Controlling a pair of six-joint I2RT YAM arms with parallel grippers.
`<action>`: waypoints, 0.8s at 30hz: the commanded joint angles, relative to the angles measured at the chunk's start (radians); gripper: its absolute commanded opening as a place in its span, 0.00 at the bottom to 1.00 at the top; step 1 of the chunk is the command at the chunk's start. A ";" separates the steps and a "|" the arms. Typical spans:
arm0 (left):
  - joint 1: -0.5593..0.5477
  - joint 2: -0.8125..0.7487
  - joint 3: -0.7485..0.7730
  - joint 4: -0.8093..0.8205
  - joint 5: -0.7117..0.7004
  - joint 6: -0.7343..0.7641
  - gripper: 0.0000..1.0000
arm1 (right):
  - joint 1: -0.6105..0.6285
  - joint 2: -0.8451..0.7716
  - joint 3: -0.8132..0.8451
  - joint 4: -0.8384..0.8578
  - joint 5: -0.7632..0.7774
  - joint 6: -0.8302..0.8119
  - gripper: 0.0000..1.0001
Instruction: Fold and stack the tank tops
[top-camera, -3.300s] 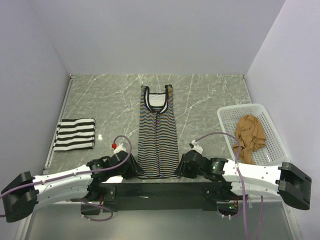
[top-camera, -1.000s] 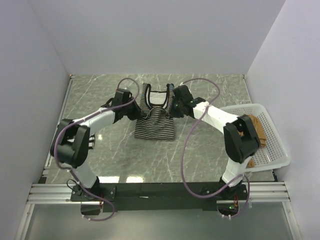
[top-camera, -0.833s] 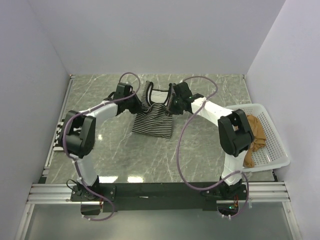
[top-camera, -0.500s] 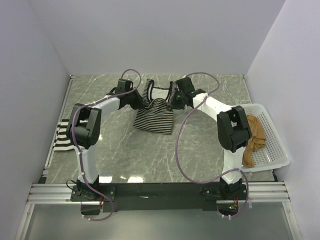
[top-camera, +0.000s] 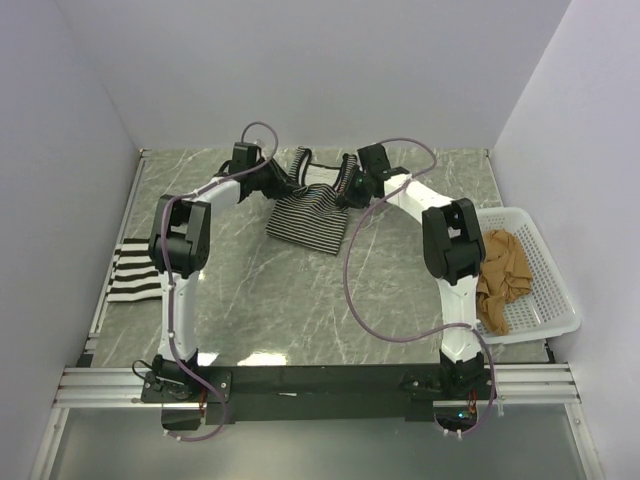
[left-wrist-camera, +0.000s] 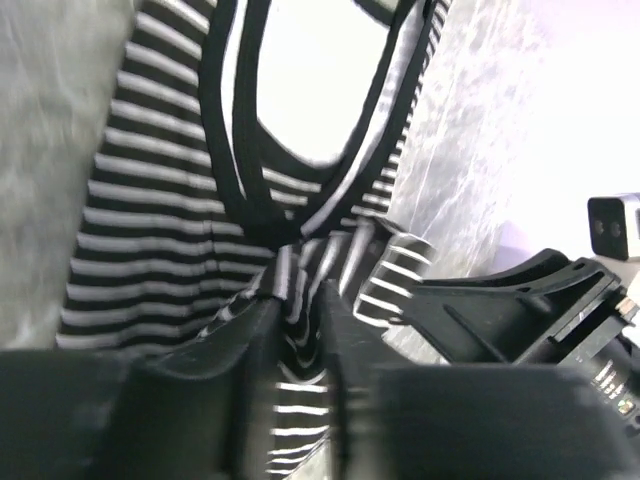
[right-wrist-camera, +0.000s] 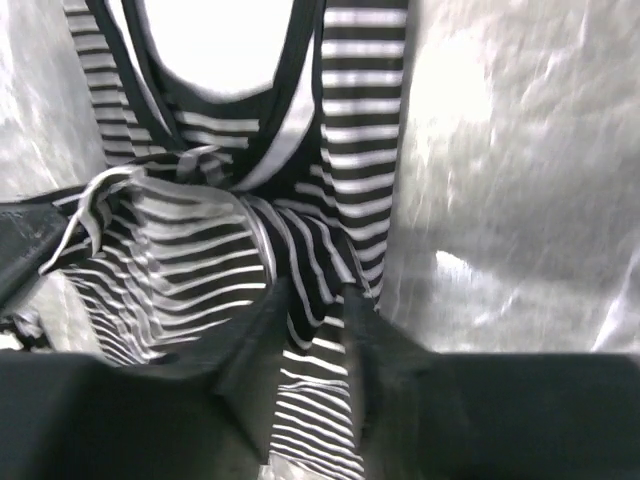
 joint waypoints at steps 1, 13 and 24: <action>0.031 0.037 0.033 0.110 0.065 -0.027 0.33 | -0.032 0.025 0.089 -0.004 -0.018 -0.008 0.38; 0.089 -0.145 -0.116 0.189 -0.015 -0.026 0.67 | -0.023 -0.126 0.022 -0.032 0.117 -0.054 0.51; -0.080 -0.190 -0.223 0.115 -0.233 0.005 0.25 | 0.121 -0.045 0.024 -0.021 0.183 -0.032 0.40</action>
